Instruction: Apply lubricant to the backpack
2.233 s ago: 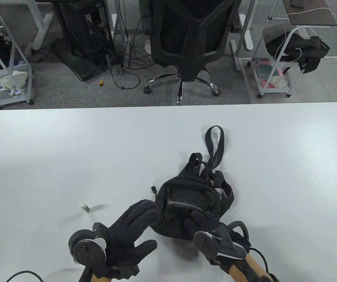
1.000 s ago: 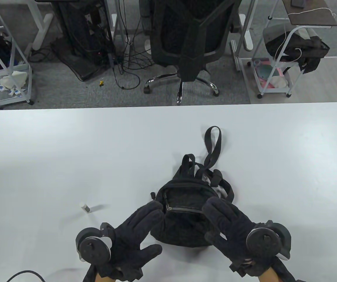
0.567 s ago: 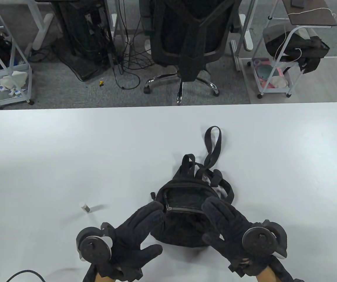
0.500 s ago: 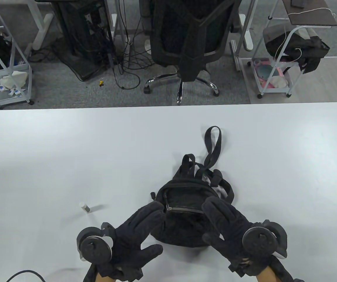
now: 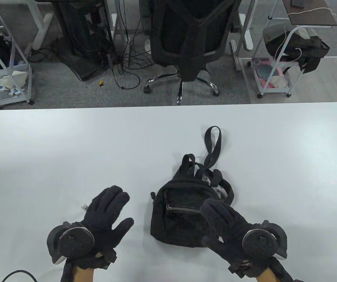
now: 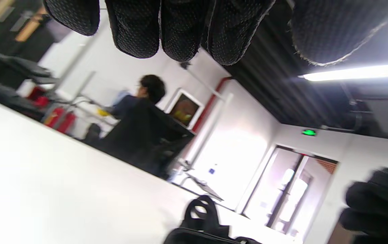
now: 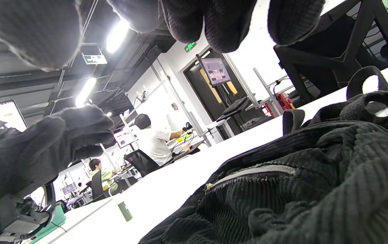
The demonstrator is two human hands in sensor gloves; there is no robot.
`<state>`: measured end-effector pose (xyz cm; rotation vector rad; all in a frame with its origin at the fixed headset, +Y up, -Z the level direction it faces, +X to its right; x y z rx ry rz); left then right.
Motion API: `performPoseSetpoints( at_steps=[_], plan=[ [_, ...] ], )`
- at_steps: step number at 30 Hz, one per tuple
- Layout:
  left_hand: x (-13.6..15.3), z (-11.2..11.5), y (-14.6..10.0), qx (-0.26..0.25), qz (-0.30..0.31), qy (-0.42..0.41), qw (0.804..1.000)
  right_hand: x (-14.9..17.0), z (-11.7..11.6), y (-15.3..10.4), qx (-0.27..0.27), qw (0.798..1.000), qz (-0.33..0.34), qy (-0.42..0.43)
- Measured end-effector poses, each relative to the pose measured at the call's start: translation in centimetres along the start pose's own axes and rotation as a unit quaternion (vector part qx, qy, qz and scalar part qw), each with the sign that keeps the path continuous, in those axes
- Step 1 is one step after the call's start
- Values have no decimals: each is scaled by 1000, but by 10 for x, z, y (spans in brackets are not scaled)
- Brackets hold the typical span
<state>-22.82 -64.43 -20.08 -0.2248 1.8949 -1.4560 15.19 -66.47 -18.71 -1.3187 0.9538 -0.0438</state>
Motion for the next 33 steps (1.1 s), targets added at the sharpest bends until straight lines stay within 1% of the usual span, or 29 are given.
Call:
performPoseSetpoints(
  at_steps=[4,6,9,12,14,16,20,23,27,31,33],
  plan=[
    [39,-7,-4,-12,-88,10,996,-1,-2,-1,-7,1000,1,3],
    [58,-7,-6,-15,-128,12,992,-2,-3,-1,-10,1000,1,0],
    [89,-7,-13,-19,-206,8,978,-2,-4,-1,-12,1000,1,-2],
    [108,-8,-18,-29,-256,21,966,-2,-5,0,-15,1000,0,-1],
    [119,-6,-20,-21,-282,26,959,-1,-5,0,-17,1000,-1,-1],
    [125,-5,-20,-15,-300,22,954,-2,-6,0,-19,1000,-1,-3],
    [133,-6,-22,-12,-342,81,936,-4,-7,1,-24,1000,4,-5],
    [145,1,-24,-3,-370,83,926,-4,-8,1,-27,1000,3,-6],
    [160,15,-27,22,-399,84,913,-3,-8,1,-29,1000,-1,-8],
    [167,21,-28,29,-407,86,909,-3,-10,1,-32,999,-3,-10],
    [165,18,-28,11,-405,88,910,-3,-10,1,-32,999,-3,-13]
  ],
)
Point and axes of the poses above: the tracker on the back of each hand, its own x axis roughly to the little-finger side, its own y axis roughly from the wrist to the fingertips, z = x × y, the point moved 4 cm from there along y, roughly from the wrist to the fingertips
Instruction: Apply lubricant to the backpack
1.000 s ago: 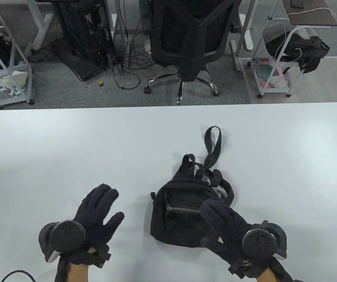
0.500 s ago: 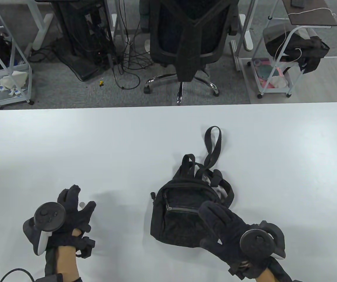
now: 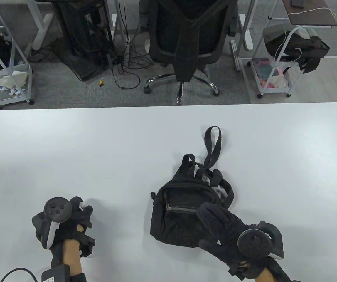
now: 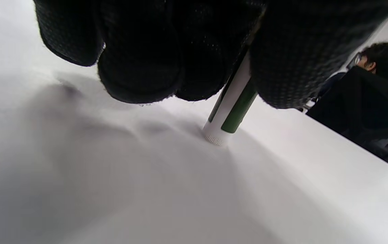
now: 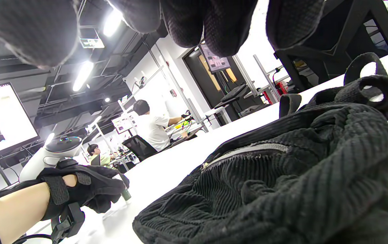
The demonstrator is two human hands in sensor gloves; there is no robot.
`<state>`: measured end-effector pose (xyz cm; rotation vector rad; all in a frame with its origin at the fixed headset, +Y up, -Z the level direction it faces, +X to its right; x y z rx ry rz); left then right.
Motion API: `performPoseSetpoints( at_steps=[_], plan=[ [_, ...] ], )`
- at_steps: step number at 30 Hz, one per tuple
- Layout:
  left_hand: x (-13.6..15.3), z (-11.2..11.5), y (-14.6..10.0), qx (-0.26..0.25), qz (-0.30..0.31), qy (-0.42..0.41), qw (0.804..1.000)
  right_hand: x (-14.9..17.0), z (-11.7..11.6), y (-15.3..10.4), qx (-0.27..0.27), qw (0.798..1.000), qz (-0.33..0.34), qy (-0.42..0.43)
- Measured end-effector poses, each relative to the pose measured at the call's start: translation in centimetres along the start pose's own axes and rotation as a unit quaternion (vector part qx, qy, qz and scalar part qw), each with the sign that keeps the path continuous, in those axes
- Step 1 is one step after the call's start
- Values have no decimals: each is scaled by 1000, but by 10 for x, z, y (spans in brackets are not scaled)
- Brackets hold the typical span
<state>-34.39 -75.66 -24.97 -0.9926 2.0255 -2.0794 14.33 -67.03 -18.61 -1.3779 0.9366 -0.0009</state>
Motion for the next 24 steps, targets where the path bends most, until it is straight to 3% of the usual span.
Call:
performPoseSetpoints(
  at_steps=[6,12,15,17,24],
  plan=[
    [-4,-6,-2,-21,16,-7,1000,-1,0,0,0,1000,3,-3],
    [-24,-24,-17,-54,93,-76,991,-1,0,0,2,1000,3,-2],
    [-40,-32,-26,-56,155,-134,977,-1,-1,0,-1,1000,4,-3],
    [-54,-38,-34,-59,210,-189,957,-2,-2,0,-3,1000,4,-5],
    [-75,-42,-51,-54,272,-270,922,1,-4,1,-9,1000,-3,-5]
  ],
)
Point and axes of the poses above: the tracker on the back of each hand, its own x axis roughly to the little-finger side, its own y axis roughly from the wrist to the fingertips, z = x × y, the point moved 4 cm from there along y, roughly from the wrist to the fingertips
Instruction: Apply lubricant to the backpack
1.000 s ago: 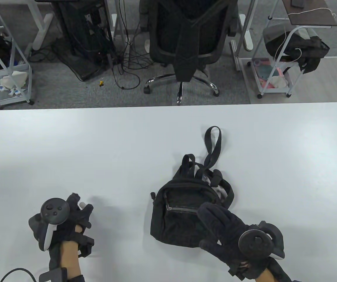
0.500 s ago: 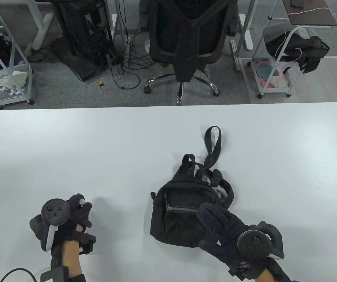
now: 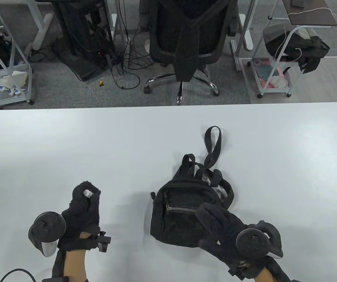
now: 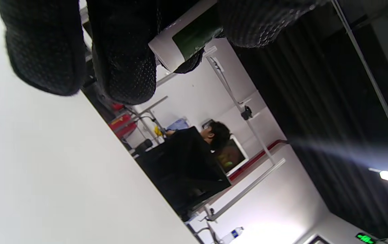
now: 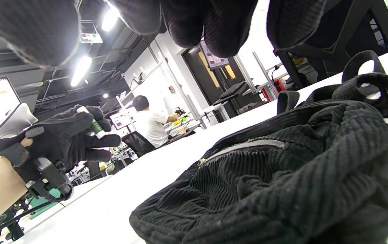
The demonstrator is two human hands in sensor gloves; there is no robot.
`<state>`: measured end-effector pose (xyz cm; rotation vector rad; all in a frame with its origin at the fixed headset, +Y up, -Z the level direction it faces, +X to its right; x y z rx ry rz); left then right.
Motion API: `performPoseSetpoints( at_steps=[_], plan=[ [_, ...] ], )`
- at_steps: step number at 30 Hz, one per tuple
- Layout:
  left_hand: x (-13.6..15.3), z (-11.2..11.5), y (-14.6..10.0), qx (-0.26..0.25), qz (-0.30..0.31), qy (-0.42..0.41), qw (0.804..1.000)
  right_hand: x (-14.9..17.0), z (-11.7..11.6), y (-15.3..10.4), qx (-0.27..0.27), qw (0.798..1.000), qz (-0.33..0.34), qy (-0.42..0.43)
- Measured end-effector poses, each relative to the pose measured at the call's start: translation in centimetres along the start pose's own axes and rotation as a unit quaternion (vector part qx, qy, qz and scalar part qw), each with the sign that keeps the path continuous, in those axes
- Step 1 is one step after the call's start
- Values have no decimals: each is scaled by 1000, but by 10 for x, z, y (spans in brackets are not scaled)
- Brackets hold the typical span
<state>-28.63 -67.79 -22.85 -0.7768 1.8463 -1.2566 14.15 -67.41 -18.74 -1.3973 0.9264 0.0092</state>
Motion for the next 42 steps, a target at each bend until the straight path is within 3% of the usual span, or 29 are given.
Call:
performPoseSetpoints(
  at_steps=[6,11,17,22,30,42],
  plan=[
    [-24,19,-6,30,50,33,998,0,-3,0,-11,1000,4,13],
    [-57,55,-17,69,116,109,985,0,-4,0,-13,1000,4,7],
    [-107,109,-45,122,217,179,952,-1,-3,-1,3,1000,3,3],
    [-130,134,-63,113,269,234,928,-5,-3,3,30,1000,-1,-1],
    [-135,153,-69,112,285,253,918,-14,-7,12,72,996,-25,-36],
    [-144,158,-76,112,306,257,910,-28,-24,17,88,994,-27,-66]
  ],
)
Point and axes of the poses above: the tracker on the back of each hand, its own x axis roughly to the little-finger side, its own y axis roughly from the wrist to the fingertips, z = x × y, the point moved 4 cm from there along y, roughly from the wrist to the fingertips
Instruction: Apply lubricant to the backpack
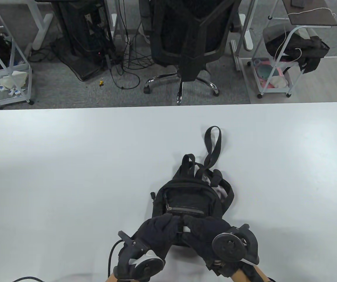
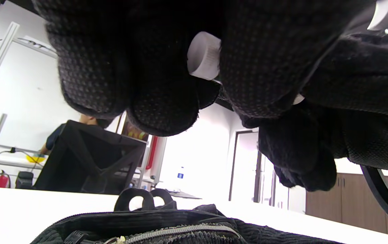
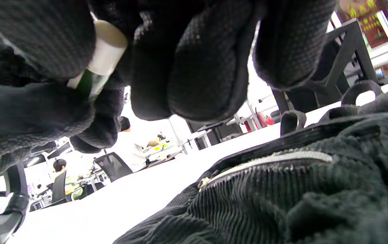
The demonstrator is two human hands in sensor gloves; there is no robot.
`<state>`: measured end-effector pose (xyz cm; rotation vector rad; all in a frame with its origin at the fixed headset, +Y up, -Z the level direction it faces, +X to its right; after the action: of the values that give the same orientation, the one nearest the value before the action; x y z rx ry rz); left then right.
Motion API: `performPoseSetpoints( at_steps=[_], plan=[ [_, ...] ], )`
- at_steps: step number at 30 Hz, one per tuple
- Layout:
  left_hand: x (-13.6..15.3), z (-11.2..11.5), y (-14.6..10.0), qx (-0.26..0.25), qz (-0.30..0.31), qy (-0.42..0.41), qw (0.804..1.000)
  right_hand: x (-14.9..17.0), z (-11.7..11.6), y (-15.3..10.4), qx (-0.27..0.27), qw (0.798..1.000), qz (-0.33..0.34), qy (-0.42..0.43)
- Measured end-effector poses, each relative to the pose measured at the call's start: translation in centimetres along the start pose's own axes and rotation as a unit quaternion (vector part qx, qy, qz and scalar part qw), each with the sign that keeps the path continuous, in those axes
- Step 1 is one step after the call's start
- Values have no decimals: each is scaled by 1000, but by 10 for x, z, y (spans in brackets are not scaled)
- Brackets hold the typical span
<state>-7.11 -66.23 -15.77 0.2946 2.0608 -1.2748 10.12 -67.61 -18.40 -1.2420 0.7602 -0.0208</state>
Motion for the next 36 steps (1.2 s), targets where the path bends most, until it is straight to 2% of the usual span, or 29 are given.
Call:
performPoseSetpoints(
  at_steps=[4,7,10,20,24,28,30,36],
  plan=[
    [3,0,2,6,5,-3,1000,-2,4,-2,15,1000,10,5],
    [10,5,6,29,-5,-29,999,-9,6,-4,33,999,25,-35],
    [15,10,7,55,-12,-56,997,-12,5,-6,31,997,36,-54],
    [30,10,11,88,-34,-118,989,-18,5,-4,43,995,43,-77],
    [40,15,11,125,-51,-163,977,-22,2,-8,52,993,60,-88],
    [55,23,8,175,-68,-270,945,-34,3,-12,67,988,87,-107],
    [57,24,8,195,-66,-273,940,-37,1,-13,64,987,96,-112],
    [58,25,9,201,-66,-283,935,-38,3,-15,70,986,101,-117]
  ],
)
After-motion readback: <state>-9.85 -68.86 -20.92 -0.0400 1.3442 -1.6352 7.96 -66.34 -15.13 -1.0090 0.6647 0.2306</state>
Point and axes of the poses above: the tracker on the back of each hand, its own x axis roughly to the little-finger side, its own y axis roughly from the wrist to the fingertips, z = x × y, the point moved 4 cm from there along y, roughly from the wrist to the fingertips
